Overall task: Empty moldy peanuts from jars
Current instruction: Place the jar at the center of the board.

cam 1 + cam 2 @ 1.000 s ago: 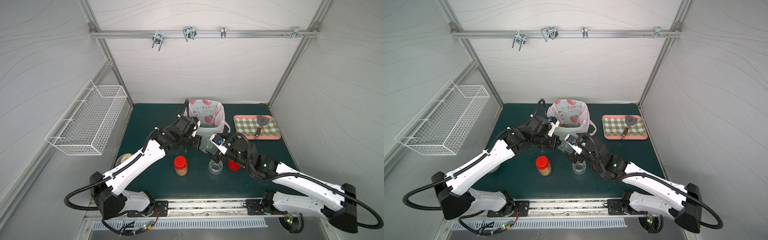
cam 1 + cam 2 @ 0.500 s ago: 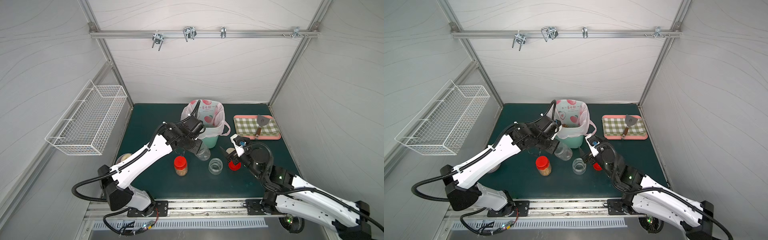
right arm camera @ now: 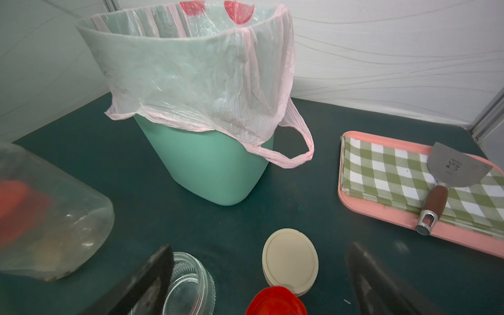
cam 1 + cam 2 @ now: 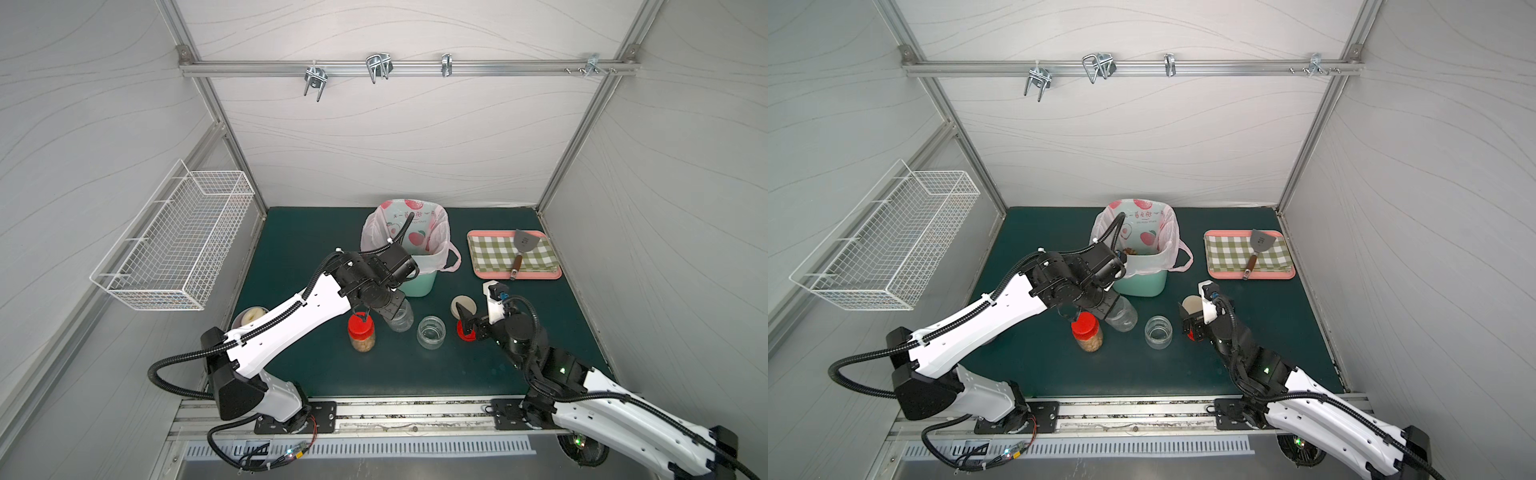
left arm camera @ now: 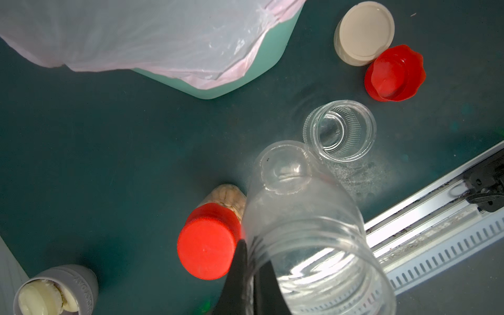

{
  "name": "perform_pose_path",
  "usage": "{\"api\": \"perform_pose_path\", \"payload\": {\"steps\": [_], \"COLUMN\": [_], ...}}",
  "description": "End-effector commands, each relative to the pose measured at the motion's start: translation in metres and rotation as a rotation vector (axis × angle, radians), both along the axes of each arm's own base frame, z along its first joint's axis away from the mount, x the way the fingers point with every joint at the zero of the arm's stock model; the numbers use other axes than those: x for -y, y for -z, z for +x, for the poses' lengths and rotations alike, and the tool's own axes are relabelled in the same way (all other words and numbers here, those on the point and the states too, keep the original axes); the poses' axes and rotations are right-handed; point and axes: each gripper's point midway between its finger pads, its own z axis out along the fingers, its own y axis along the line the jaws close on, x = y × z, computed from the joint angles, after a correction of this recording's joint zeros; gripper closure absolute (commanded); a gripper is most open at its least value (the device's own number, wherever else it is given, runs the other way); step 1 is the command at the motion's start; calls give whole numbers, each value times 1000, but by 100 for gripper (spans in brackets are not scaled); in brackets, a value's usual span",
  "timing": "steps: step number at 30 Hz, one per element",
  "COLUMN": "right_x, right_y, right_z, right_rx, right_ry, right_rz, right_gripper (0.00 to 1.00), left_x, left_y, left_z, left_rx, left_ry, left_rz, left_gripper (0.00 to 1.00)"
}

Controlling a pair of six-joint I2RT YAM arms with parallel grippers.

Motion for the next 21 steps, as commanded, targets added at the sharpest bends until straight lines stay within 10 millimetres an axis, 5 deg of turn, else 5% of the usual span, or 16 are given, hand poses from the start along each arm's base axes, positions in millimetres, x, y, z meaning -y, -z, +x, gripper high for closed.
{"api": "perform_pose_path", "payload": {"steps": [1,21], "right_x": [7,3], "right_y": [-5,-2], "right_z": [4,7], "right_rx": [-4,-23], "right_ry": [65,61], "right_rz": [64,55], "right_gripper": [1,1], "left_x": [2,19], "left_y": [9,72], "left_z": [-4,-1], "left_rx": [-19,-111], "left_ry": [18,53], "left_rz": [45,139], "left_gripper": [100,100]}}
